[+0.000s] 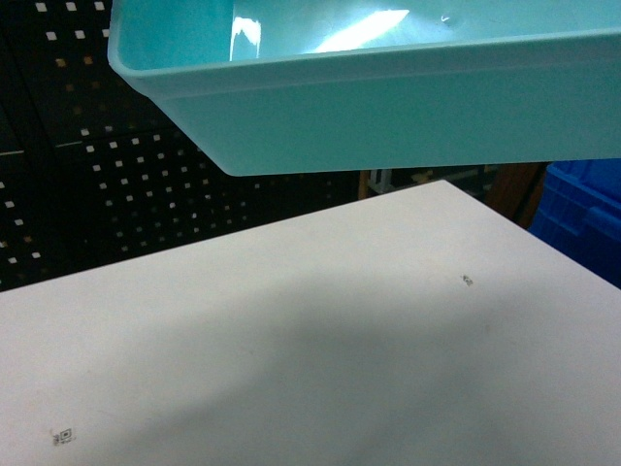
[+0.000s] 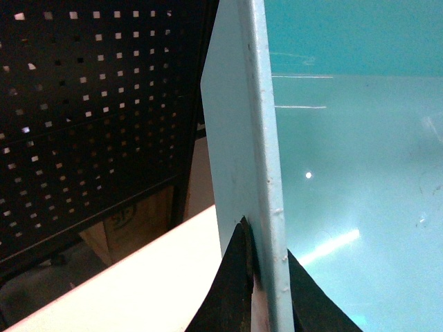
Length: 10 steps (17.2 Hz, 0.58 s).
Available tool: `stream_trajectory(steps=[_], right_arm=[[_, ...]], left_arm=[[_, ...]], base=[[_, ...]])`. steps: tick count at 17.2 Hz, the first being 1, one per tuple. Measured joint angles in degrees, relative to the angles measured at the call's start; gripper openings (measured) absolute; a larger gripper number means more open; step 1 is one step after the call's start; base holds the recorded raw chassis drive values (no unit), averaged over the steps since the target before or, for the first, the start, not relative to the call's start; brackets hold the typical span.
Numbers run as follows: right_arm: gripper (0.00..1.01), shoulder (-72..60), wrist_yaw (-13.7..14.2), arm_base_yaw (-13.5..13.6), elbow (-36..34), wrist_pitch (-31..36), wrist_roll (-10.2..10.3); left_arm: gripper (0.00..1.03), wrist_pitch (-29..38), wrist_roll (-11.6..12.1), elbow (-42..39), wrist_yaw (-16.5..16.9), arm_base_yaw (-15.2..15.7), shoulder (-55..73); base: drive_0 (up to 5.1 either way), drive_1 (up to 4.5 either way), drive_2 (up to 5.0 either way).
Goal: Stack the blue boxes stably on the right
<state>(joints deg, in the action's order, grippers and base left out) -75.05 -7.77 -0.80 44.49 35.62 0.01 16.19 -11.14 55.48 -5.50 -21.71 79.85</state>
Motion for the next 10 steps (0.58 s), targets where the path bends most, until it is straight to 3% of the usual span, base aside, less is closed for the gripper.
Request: stream_trajectory(steps=[10], right_arm=[[0.02,0.0,0.0,0.0,0.0,0.0,0.0]], left_arm=[[0.02,0.0,0.0,0.0,0.0,0.0,0.0]], base=[[-1.5,-1.54,-1.5]])
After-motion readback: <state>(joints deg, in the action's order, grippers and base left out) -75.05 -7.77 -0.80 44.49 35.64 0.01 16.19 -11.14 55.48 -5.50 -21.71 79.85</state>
